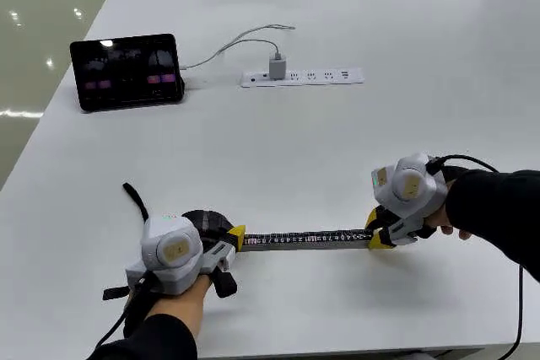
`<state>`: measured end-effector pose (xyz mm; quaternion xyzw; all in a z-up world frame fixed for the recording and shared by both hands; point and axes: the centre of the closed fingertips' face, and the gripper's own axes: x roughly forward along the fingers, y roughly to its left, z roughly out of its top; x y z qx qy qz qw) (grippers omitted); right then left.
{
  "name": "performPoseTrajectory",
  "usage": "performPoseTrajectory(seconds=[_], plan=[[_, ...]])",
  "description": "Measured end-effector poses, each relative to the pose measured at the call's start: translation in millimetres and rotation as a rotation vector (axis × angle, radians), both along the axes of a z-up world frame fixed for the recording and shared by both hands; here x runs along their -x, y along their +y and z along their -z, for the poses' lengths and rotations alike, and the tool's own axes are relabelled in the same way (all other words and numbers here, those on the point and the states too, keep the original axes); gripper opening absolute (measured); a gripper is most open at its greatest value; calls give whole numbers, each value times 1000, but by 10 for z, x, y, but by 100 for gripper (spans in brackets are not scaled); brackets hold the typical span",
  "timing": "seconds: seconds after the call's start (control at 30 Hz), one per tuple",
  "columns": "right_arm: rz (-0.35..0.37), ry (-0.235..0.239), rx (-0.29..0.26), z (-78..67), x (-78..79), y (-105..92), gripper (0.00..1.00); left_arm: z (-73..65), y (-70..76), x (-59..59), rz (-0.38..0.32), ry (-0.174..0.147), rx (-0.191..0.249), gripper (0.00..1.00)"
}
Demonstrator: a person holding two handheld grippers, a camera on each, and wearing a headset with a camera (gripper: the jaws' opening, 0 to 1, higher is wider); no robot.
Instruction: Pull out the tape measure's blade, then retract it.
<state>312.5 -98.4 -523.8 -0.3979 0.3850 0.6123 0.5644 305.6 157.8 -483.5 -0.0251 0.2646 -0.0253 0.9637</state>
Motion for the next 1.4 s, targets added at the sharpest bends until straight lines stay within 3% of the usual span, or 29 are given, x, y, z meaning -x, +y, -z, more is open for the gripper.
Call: performPoseTrajectory(seconds=[0.47, 1.4], plan=[[6, 6, 8, 5, -4, -12, 10, 20, 45, 16, 2, 46, -30, 60], [-9, -1, 15, 3, -1, 27, 10, 49, 28, 10, 8, 51, -25, 60]])
